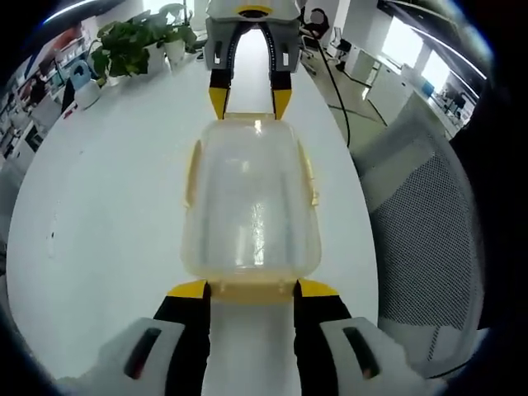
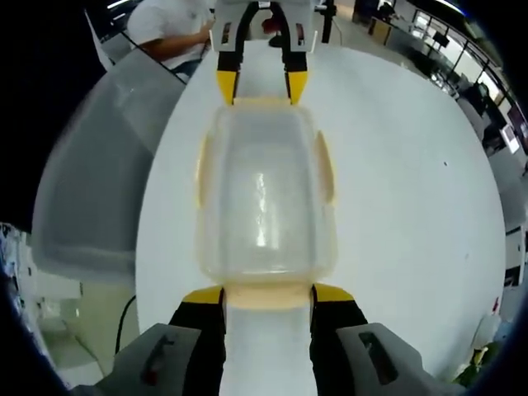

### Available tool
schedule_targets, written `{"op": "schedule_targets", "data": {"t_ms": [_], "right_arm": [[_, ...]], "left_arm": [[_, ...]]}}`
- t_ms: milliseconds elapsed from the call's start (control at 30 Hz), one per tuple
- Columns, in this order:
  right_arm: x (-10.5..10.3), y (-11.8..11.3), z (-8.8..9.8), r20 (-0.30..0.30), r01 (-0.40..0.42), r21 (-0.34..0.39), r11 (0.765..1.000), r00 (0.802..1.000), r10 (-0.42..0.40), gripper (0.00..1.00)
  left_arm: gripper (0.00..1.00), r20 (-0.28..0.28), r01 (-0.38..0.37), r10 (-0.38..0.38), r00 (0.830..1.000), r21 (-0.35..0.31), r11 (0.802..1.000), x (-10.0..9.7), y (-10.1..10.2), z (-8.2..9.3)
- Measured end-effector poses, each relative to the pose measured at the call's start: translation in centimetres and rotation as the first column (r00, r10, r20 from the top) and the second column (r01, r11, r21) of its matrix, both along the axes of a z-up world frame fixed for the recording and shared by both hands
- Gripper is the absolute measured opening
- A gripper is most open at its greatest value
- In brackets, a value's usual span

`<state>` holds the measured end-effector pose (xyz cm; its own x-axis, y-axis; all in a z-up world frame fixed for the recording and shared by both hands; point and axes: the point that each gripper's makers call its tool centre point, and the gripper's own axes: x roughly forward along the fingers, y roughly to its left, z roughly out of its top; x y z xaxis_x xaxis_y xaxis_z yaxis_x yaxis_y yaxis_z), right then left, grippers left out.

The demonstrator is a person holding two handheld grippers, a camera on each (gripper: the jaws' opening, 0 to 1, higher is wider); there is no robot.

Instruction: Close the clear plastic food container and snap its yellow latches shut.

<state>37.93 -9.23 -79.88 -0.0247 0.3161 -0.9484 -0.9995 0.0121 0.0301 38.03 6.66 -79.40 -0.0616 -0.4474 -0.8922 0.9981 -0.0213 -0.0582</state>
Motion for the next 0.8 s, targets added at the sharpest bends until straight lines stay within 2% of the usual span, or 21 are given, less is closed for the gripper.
{"op": "schedule_targets", "data": {"t_ms": [433, 800], "right_arm": [[0.04, 0.12, -0.4, 0.012, 0.006, 0.005, 1.0, 1.0, -0.007, 0.38], [-0.03, 0.33, -0.49, 0.017, 0.017, 0.013, 1.0, 1.0, -0.017, 0.38]], "left_arm": [[0.39, 0.02, 0.01, -0.011, 1.0, 0.019, 1.0, 0.15, 0.16, -0.47], [0.39, 0.031, 0.021, -0.021, 0.999, 0.006, 1.0, 0.37, 0.39, -0.74]]}}
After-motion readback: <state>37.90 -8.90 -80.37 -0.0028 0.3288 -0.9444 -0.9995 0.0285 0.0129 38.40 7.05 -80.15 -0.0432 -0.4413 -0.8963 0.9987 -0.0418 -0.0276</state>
